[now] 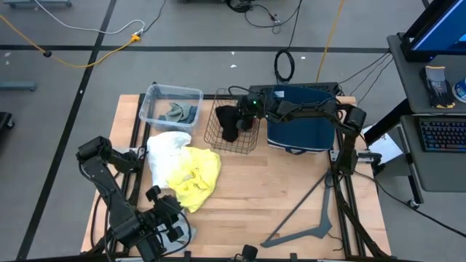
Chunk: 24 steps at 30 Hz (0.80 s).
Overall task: Pick & Place Cloths
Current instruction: Put the black boxer into the gold wire basket, then put the gray boxer into the gold wire basket
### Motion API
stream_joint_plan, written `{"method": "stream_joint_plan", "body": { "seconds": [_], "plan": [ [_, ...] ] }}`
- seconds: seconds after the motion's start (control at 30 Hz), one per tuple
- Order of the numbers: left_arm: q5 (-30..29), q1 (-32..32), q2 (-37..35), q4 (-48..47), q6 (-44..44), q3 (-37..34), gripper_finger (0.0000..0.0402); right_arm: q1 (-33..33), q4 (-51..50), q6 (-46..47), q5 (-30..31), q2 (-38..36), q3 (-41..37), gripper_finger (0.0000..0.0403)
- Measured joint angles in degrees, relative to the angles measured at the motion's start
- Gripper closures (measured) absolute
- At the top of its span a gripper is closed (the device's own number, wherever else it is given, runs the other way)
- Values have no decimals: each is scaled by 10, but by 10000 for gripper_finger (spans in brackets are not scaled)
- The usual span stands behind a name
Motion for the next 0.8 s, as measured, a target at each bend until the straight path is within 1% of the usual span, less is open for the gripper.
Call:
{"method": "stream_joint_plan", "body": {
  "seconds": [0.27, 0.43, 0.5, 0.57, 0.63, 0.67, 0.73, 0.8],
  "plan": [
    [26, 0, 0, 25, 0, 0, 316, 18, -17, -24, 1, -9, 0, 206],
    [43, 0, 0, 38, 0, -1, 315, 35, -31, -52, 2, -28, -1, 148],
    [49, 0, 0, 41, -1, -4, 315, 42, -32, -63, 2, -35, 0, 131],
    [62, 0, 0, 49, -1, -7, 314, 47, -58, -66, 5, -50, -1, 118],
    [74, 0, 0, 61, -1, -10, 307, 54, -51, -74, 20, -56, 0, 108],
    [77, 0, 0, 67, -1, -11, 300, 57, -53, -79, 30, -59, 1, 104],
    [91, 0, 0, 75, -1, -11, 282, 60, -91, -81, 43, -78, -2, 99],
    [115, 0, 0, 88, -1, -11, 260, 67, -90, -82, 53, -87, -1, 95]
  ]
}}
